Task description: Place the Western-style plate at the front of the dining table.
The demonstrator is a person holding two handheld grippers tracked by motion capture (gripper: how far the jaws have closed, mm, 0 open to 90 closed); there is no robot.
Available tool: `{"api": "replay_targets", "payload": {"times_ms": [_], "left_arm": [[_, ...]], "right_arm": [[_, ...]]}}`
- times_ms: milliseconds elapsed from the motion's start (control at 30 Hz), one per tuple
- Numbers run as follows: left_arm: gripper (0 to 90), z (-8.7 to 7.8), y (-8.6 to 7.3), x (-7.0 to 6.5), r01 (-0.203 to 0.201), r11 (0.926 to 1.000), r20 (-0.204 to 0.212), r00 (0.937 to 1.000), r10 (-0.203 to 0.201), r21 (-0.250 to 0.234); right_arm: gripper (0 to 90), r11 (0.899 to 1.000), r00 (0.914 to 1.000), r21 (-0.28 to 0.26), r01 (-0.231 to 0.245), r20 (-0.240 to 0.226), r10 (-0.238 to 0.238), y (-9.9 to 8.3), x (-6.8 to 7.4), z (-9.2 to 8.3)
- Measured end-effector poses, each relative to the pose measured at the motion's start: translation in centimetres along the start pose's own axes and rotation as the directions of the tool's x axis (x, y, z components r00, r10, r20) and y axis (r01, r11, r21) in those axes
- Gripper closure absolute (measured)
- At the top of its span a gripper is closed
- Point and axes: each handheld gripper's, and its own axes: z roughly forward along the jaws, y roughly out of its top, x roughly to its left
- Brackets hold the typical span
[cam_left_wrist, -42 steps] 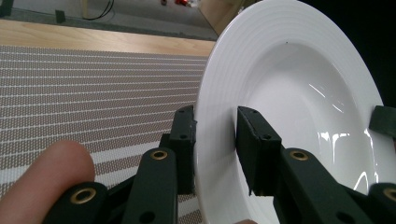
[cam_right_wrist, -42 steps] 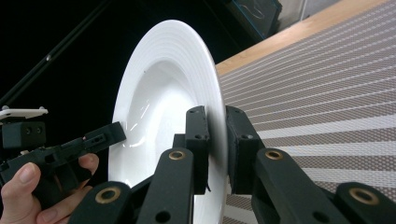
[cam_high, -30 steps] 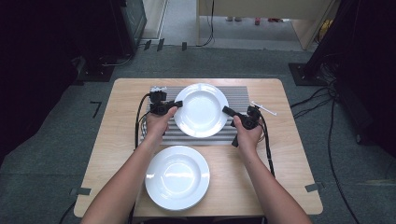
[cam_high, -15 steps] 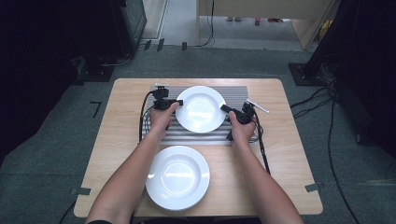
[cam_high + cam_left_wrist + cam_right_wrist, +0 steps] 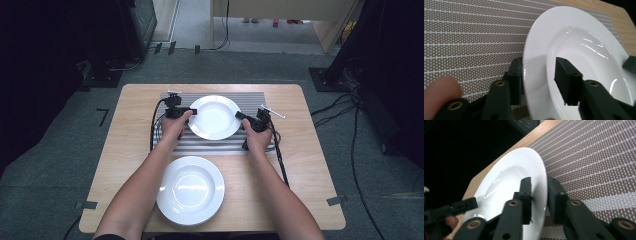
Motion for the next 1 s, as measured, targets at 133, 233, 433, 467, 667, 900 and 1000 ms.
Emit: {"api": "replay_targets", "payload": {"times_ms": [133,233,433,467,667,900,1000], "left_arm": [[48.7,-1.2,0.2,-0.1,-0.036,0.999,-0.006,0.9994,0.036,-0.026],[44.1,-2.3,0.0,0.0,-0.062,0.9972,-0.008,0.9981,0.061,-0.042],[38.9,-4.8,-0.8,0.8,-0.084,0.9932,-0.001,0.9964,0.085,-0.08],[38.3,-5.2,-0.9,0.9,-0.083,0.9928,-0.001,0.9965,0.083,-0.086],[33.0,-7.9,-2.2,1.8,-0.088,0.9873,0.002,0.996,0.089,-0.132],[27.4,-10.8,-4.4,2.5,-0.143,0.9788,-0.035,0.9896,0.139,-0.147],[24.7,-11.8,-5.2,2.6,-0.167,0.9744,-0.049,0.9857,0.161,-0.15]], "right_arm": [[65.2,0.998,0.9981,-0.019,0.062,-0.008,-0.062,0.3,0.4,-0.9],[60.8,0.997,0.9974,-0.038,0.065,-0.028,-0.066,0.9,0.4,-2.0],[49.7,0.973,0.9748,-0.052,0.223,0.02,-0.222,1.2,0.9,-3.8],[49.6,0.965,0.966,-0.044,0.257,0.036,-0.256,1.2,1.0,-4.1],[42.7,0.899,0.8954,0.026,0.438,0.079,-0.438,1.0,1.6,-6.0],[36.3,0.876,0.8737,0.022,0.482,0.06,-0.483,0.5,0.6,-9.0],[35.5,0.871,0.8676,0.028,0.491,0.076,-0.491,0.4,-0.2,-10.1]]}}
